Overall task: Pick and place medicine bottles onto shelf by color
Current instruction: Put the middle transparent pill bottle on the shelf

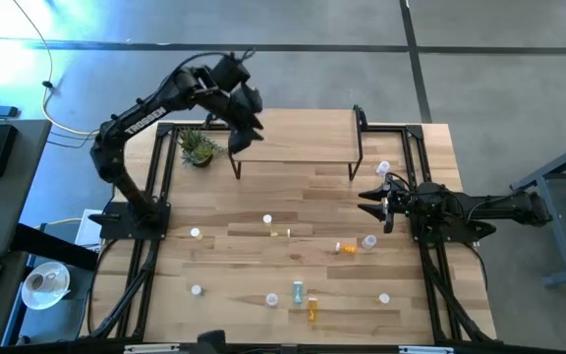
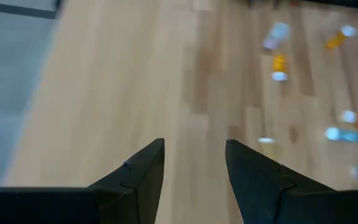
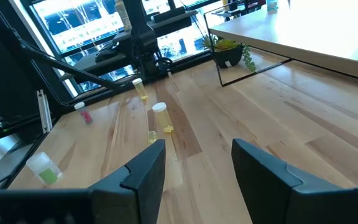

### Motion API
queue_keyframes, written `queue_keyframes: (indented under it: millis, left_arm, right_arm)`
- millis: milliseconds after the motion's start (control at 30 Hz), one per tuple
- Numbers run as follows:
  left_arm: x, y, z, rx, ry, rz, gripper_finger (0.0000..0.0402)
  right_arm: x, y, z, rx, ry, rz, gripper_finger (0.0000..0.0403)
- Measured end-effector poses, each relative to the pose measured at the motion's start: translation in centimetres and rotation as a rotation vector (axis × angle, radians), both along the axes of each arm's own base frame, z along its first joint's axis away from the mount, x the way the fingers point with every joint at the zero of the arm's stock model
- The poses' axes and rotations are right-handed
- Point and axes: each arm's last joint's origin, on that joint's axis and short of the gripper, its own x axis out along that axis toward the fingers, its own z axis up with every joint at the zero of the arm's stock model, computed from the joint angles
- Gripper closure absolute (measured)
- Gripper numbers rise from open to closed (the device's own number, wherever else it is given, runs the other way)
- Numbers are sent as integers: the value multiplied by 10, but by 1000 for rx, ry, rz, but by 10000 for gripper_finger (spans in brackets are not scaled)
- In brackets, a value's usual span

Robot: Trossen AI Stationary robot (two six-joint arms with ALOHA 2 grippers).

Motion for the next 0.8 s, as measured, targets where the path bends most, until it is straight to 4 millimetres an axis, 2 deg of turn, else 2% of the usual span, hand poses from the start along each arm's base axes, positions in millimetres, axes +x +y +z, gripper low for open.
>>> queue_keyframes:
  millis: [167, 467, 800]
  left_arm:
    - [-3, -18, -28, -7, -34, -2, 243]
    - [-9, -51, -61, 19, -175, -14, 243]
    - [-2, -77, -105, -10, -231, -55, 243]
  right_arm:
    - [0, 0, 0, 0, 0, 0, 226]
    - [0, 0, 0, 0, 0, 0, 226]
    - [0, 0, 0, 2, 0, 0, 226]
